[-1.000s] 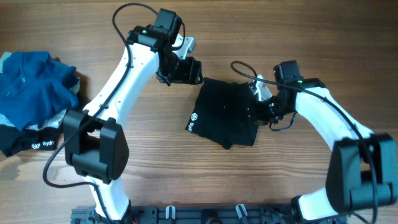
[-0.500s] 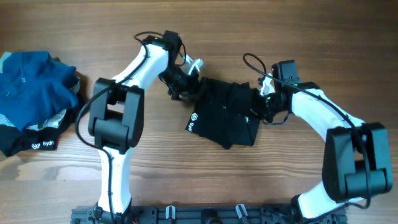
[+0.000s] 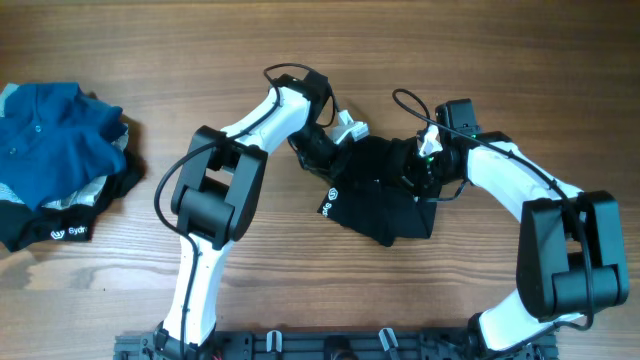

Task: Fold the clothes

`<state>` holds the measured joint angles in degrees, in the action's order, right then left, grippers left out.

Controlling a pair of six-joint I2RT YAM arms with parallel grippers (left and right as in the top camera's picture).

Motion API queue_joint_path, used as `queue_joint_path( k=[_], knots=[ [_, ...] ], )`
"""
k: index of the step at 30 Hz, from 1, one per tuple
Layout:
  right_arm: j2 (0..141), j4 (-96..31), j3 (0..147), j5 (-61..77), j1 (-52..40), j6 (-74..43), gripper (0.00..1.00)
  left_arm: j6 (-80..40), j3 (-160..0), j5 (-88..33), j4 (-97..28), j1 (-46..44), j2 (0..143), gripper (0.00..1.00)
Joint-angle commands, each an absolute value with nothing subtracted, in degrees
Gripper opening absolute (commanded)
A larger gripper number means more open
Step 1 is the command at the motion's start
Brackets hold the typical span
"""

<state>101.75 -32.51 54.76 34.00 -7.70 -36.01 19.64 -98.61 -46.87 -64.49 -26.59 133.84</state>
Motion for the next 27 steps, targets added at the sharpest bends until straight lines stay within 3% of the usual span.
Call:
queue_joint_path(
  k=[1,3,8,12,14,15,16,17,18,20,24,27],
  knots=[
    [103.0,-33.7,54.1,31.0,-7.9,-34.7,0.04,11.3,-98.5,-53.7,-62.5,-23.1,135.1,0.59],
    [103.0,-33.7,54.1,30.9,-8.0,-36.1,0.04,4.4,-98.5,-59.0,-59.4,-21.5,135.1,0.61],
    [103.0,-33.7,54.1,30.8,-7.9,-36.4,0.04,-0.5,-98.5,-58.5,-53.1,-24.4,135.1,0.62],
    [103.0,-33.7,54.1,30.8,-7.9,-36.4,0.04,-0.5,-98.5,-51.3,-54.8,-29.4,135.4,0.6],
    [103.0,-33.7,54.1,30.8,-8.0,-36.4,0.04,-0.6,-98.5,-50.4,-54.8,-30.4,135.9,0.48],
    [103.0,-33.8,54.1,30.8,-8.0,-36.4,0.04,-0.5,-98.5,-50.5,-54.6,-30.5,136.2,0.31],
    [103.0,-33.8,54.1,30.8,-8.0,-36.2,0.04,-0.5,-98.5,-50.4,-54.0,-30.5,136.3,0.25],
    [103.0,-33.9,54.1,30.8,-8.0,-36.1,0.04,-0.5,-98.5,-50.4,-53.6,-30.5,136.3,0.35],
    [103.0,-33.9,54.1,30.8,-7.9,-36.2,0.04,-0.8,-98.5,-49.8,-54.8,-29.9,136.3,0.36],
    [103.0,-34.0,54.1,30.8,-7.9,-36.2,0.04,-2.0,-98.5,-50.1,-59.7,-26.0,136.3,0.48],
    [103.0,-34.0,54.1,30.8,-8.0,-37.7,0.04,-1.8,-98.5,-54.8,-66.7,-17.7,136.3,0.52],
    [103.0,-34.0,54.1,30.8,-7.9,-37.7,0.04,-1.8,-98.1,-55.1,-67.0,-17.5,136.3,0.53]
  ],
)
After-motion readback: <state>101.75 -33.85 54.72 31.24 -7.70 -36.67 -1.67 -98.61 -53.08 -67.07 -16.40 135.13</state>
